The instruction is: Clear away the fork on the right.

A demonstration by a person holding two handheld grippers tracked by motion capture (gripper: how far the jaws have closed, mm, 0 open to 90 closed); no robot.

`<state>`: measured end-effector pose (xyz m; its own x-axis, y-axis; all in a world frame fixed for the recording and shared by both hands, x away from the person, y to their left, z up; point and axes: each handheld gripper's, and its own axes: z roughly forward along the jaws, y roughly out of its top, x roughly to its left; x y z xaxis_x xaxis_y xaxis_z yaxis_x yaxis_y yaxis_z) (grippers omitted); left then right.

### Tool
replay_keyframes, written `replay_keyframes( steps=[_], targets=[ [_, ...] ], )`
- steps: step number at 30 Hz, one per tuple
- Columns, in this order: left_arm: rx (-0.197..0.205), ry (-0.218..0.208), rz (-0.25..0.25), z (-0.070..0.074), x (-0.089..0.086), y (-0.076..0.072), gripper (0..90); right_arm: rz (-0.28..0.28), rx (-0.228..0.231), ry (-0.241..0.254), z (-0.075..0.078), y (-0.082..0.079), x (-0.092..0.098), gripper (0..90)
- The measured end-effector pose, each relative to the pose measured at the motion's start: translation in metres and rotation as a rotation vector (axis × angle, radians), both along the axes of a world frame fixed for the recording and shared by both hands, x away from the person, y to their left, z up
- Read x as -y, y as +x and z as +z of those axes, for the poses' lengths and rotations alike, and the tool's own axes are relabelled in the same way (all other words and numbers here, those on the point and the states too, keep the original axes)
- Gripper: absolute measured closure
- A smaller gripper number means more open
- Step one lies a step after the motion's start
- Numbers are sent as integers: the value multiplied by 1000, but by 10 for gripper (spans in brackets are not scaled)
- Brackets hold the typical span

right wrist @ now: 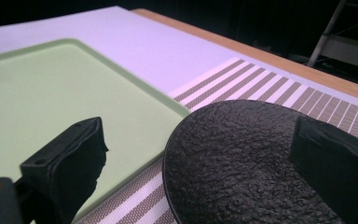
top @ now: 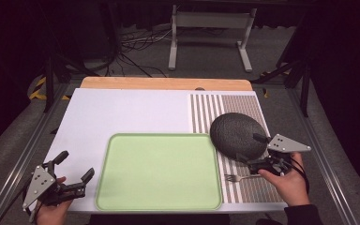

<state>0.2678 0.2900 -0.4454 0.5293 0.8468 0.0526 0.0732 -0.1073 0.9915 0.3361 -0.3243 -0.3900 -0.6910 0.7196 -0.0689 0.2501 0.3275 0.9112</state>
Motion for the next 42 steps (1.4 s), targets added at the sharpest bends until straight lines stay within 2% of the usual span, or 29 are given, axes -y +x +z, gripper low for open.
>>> replay_keyframes(
  steps=[3, 9, 11, 12, 14, 21, 29, 32, 42],
  targets=[
    [-2, 1, -1, 0, 0, 0, 0, 25, -31, -66, 7, 3, -2, 42],
    [-4, -1, 5, 0, -1, 0, 0, 58, -85, -156, 17, 5, -6, 42],
    [-4, -2, 6, 0, -1, 0, 0, 80, -114, -214, 22, 5, -10, 49],
    [-2, -3, 6, 0, 0, 0, 0, 80, -114, -214, 22, 5, -10, 49],
    [-3, 1, 3, 0, 0, 0, 0, 99, -130, -267, 25, 5, -14, 49],
    [-5, 2, 6, 0, -1, 0, 0, 140, -189, -384, 27, 9, -21, 52],
    [-10, 1, 3, 0, 0, 1, 0, 196, -255, -491, 26, 13, -26, 57],
    [-9, 2, 3, 0, 0, 1, 0, 226, -286, -551, 24, 15, -27, 65],
    [-9, -1, 2, -1, 0, 1, 0, 275, -346, -645, 18, 15, -30, 73]
  ],
)
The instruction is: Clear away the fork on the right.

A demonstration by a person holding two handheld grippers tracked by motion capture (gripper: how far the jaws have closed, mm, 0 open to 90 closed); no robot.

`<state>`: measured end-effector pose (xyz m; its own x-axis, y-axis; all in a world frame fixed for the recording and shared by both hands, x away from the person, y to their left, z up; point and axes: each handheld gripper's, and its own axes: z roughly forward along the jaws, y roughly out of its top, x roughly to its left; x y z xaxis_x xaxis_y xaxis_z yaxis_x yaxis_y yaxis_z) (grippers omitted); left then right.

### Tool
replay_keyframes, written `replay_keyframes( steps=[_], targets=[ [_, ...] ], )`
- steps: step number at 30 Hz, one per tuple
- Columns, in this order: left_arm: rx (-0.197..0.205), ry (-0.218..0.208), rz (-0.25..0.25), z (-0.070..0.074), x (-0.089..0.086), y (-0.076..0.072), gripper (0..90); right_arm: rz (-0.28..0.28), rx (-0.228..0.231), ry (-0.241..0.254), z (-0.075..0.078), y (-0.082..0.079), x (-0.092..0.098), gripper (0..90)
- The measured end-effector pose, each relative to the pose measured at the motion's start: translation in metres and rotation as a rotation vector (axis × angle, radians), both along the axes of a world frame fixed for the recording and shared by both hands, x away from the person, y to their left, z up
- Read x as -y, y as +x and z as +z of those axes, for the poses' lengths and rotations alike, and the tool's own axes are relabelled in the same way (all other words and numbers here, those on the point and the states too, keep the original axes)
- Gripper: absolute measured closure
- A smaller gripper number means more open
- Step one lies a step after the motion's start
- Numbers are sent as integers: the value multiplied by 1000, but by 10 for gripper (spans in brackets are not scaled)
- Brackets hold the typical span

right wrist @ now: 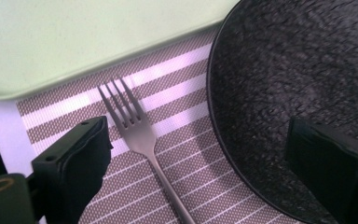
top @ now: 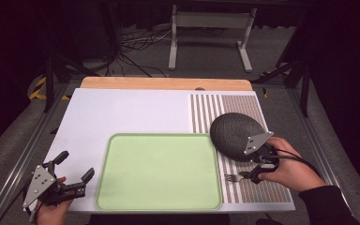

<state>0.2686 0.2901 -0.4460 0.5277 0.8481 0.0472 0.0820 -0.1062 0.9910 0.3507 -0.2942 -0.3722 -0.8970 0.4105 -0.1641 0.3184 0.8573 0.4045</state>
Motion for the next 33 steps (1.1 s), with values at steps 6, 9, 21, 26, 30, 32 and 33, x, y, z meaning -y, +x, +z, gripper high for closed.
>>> replay_keyframes(
  steps=[6, 9, 21, 26, 30, 32, 33],
  targets=[
    [-2, 1, -3, 0, 0, 0, 0, 14, -36, -42, -4, 1, 0, 82],
    [-3, 1, -2, 0, 0, 0, 0, 24, -49, -58, -6, 1, 0, 85],
    [-4, 0, -2, 0, 0, 0, 0, 46, -123, -134, -17, 2, -1, 95],
    [-2, 0, -2, 0, 0, 0, 0, 47, -146, -150, -18, 2, -1, 110],
    [-1, -3, 2, 0, -1, 0, 0, 63, -148, -149, -19, 2, -2, 134],
    [-1, -6, 4, 0, -2, 0, 0, 72, -143, -155, -19, 2, -2, 135],
    [0, -7, 5, 0, -2, 0, 0, 83, -139, -161, -19, 2, -2, 158]
  ],
)
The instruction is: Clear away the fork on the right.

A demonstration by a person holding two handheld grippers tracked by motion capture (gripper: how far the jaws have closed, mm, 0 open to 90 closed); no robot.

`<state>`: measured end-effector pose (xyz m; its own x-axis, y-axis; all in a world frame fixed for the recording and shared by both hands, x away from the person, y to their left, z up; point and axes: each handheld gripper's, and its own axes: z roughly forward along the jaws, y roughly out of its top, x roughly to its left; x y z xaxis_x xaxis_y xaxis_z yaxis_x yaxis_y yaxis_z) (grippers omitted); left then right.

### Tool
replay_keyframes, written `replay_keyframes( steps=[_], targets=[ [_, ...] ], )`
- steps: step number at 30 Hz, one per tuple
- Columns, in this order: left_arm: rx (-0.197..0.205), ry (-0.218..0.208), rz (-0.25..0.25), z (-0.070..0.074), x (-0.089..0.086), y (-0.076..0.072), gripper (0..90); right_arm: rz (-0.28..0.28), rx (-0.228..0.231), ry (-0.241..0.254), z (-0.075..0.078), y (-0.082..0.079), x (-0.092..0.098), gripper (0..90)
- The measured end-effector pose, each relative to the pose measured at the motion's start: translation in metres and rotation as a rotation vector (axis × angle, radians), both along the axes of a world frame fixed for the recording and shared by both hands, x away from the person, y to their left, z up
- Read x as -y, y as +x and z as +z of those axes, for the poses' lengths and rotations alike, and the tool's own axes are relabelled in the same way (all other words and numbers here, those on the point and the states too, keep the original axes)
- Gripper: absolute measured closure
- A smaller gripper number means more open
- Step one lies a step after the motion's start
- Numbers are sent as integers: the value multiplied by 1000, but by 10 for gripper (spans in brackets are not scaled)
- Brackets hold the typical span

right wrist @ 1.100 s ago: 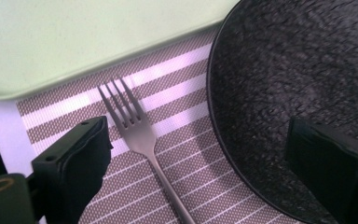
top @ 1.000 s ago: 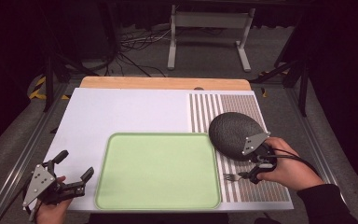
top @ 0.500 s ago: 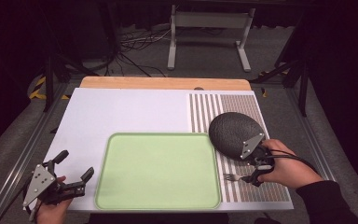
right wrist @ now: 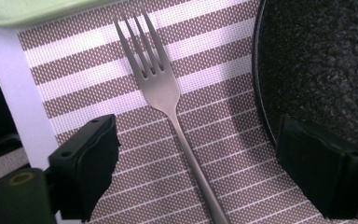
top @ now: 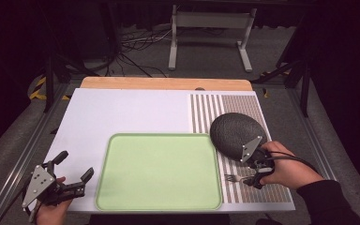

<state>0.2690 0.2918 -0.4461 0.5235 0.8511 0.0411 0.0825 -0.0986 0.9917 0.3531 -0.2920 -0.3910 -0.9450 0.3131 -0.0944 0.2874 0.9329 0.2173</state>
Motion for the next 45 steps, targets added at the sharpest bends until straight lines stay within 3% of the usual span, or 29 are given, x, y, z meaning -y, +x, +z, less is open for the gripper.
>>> replay_keyframes(
  steps=[2, 10, 17, 21, 26, 35, 45],
  targets=[
    [1, 3, -2, 0, 0, 0, 0, 28, -12, -8, -1, 1, 0, 277],
    [-2, -2, 2, 0, 0, 0, 0, 173, -54, -72, -10, 2, -4, 475],
    [1, 1, -2, 0, 0, 0, 0, 232, -83, -159, -15, 5, -7, 618],
    [0, -2, -4, 0, 0, 0, 0, 249, -113, -179, -21, 7, -7, 684],
    [0, 0, -11, 0, 1, 0, 0, 289, -97, -205, -22, 8, -7, 785],
    [2, -8, -6, 1, 0, 0, 0, 323, -124, -247, -23, 9, -12, 850],
    [3, -9, -7, 1, 0, -1, 0, 338, -124, -251, -23, 9, -13, 855]
  ],
)
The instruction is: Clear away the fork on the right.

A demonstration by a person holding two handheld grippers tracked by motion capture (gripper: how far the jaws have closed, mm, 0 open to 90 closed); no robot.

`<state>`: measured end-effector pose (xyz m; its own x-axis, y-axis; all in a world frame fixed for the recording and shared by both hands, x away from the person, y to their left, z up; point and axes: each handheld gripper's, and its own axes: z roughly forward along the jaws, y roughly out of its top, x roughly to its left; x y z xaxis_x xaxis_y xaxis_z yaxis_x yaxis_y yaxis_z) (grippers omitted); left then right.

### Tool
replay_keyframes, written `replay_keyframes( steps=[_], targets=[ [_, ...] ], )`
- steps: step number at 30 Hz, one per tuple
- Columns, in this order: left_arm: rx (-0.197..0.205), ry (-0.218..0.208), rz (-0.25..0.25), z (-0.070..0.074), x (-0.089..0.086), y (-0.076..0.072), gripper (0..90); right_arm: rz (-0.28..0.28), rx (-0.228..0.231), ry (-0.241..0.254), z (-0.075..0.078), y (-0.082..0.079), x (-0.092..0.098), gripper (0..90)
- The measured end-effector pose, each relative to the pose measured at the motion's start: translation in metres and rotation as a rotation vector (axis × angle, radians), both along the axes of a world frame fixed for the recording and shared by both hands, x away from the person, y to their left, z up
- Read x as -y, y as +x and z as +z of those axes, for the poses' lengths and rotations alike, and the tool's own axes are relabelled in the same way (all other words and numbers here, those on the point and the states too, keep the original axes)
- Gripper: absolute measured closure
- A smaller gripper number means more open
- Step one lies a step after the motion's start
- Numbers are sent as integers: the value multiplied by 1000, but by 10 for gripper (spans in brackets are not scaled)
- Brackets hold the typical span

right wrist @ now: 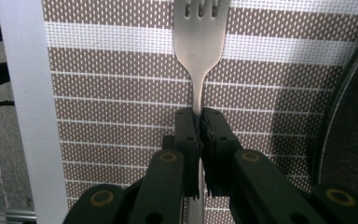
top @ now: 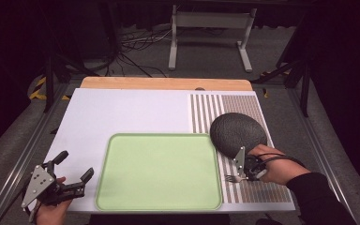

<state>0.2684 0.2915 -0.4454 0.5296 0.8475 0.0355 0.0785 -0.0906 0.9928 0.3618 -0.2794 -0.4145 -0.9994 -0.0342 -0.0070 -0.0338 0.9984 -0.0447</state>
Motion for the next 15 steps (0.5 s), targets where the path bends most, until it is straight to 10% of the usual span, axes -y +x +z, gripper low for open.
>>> replay_keyframes(
  steps=[15],
  targets=[
    [-2, -4, -1, 0, 0, 0, 0, -42, 14, 15, 17, 0, -1, 857]
  ],
)
